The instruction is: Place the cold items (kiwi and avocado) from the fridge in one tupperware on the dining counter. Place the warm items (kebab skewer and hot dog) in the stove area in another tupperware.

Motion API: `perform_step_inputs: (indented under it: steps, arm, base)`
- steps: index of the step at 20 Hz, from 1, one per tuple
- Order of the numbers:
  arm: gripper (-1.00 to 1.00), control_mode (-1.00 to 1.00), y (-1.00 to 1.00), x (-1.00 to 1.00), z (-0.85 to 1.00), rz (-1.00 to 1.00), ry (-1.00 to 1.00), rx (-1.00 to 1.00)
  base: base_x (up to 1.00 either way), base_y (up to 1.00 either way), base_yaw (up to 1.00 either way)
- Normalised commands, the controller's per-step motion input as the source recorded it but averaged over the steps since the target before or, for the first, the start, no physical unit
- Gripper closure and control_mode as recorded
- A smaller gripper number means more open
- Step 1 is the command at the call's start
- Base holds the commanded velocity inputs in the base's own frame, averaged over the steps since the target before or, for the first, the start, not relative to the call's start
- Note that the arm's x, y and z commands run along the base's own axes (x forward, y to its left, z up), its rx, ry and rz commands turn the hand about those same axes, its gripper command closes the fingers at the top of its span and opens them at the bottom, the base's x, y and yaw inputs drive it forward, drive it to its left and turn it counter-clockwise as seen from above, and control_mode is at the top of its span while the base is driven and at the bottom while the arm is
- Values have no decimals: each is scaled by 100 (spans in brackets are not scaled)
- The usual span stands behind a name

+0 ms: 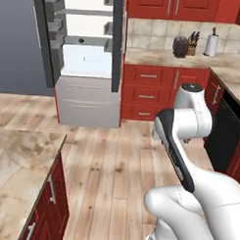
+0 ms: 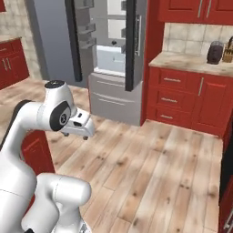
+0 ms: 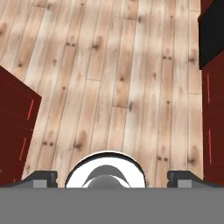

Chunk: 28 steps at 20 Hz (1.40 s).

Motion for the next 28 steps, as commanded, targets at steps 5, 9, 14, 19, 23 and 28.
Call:
perform_step_inputs:
  steps: [5, 9, 14, 19, 23, 28]
  arm:
    - [-100, 100, 0, 0, 0, 0, 0, 0]
    - [-100, 100, 0, 0, 0, 0, 0, 0]
    - [-100, 100, 0, 0, 0, 0, 0, 0]
    - [-100, 100, 0, 0, 0, 0, 0, 0]
    - [-100, 100, 0, 0, 0, 0, 0, 0]
    - [-100, 100, 0, 0, 0, 0, 0, 0]
  base:
    - [100, -22, 39]
    - [100, -37, 51]
    - [100, -32, 54]
    - [100, -48, 26]
    - [100, -16, 20]
    - [100, 0, 26]
